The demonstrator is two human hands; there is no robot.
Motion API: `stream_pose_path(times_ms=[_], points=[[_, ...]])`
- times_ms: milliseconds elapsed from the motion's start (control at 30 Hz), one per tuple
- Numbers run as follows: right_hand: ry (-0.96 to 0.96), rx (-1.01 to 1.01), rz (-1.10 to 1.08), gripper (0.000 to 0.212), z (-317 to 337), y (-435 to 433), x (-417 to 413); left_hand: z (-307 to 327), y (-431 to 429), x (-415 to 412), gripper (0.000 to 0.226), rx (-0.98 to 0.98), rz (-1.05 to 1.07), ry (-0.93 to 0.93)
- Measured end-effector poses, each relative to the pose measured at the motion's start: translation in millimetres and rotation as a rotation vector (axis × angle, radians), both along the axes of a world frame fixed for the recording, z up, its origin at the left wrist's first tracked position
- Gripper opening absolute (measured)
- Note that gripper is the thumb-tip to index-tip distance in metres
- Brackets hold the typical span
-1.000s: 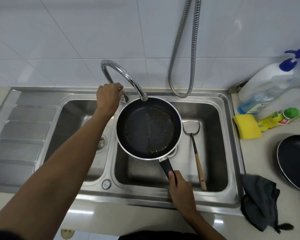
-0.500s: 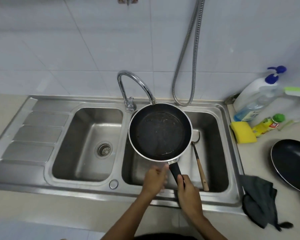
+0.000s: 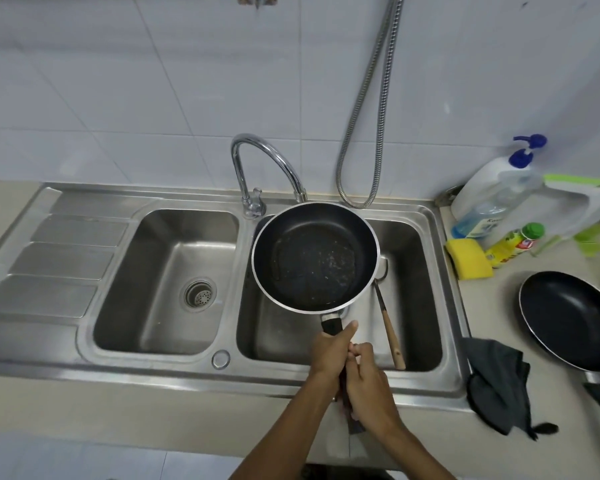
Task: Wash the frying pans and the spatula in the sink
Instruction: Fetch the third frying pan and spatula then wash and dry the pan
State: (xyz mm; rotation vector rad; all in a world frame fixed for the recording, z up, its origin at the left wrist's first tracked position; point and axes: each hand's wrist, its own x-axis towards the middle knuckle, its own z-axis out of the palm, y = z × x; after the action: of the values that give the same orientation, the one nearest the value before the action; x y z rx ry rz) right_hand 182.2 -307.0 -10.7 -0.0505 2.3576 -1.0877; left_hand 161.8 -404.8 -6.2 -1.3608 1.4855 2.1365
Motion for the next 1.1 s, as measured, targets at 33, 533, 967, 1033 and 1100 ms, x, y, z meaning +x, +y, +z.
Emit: stream_pose_path(times_ms=[33,533,967,1033,1100], points=[[0.031,0.041,0.073,0.014,5,10,-11,1,0,-2,0.041,-0.008,0.015,0.015],[0.583,0.773,0.182,0.041,-7,129,-270,-3,-1,-9,0.051,-0.231,-0.060,-0.016],[0.659,0.699,0.118,0.029,6,121,-255,3,-6,-10,0.037,-0.240,-0.053,-0.023],[0.829,0.476,0.113,0.027,25,101,-239,1,-5,-8,0.040,-0.239,-0.058,-0.023],[0.950,0.276,0.256,0.025,44,63,-221,-2,-5,-6,0.045,-0.240,-0.075,-0.026]])
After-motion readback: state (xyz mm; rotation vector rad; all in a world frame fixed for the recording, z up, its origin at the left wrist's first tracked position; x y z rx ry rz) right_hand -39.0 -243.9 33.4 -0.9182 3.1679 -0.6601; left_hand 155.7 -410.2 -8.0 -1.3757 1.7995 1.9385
